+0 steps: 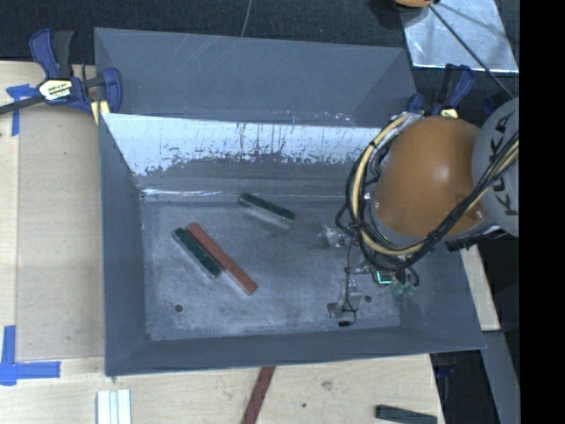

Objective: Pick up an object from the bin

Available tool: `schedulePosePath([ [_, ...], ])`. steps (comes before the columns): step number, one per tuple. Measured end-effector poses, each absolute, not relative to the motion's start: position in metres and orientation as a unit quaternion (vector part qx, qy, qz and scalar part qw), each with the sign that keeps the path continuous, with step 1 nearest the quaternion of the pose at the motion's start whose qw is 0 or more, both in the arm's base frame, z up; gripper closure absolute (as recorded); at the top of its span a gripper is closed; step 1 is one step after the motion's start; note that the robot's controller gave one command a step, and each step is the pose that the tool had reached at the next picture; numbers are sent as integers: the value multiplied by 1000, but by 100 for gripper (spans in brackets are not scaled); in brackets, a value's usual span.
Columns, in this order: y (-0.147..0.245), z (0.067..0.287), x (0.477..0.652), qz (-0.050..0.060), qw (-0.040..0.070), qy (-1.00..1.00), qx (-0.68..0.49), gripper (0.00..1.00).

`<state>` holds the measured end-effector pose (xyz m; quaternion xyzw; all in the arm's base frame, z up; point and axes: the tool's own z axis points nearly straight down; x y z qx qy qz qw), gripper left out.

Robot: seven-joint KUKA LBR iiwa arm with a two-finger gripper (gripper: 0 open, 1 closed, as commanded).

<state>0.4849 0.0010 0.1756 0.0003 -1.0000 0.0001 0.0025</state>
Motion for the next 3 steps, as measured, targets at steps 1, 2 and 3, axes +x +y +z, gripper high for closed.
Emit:
schedulePosePath([
  [1,1,179,487,0,-1,-1000,0,0],
  [2,36,124,486,0,-5,-1000,1,0],
  [3,54,92,512,0,1,-1000,20,0],
])
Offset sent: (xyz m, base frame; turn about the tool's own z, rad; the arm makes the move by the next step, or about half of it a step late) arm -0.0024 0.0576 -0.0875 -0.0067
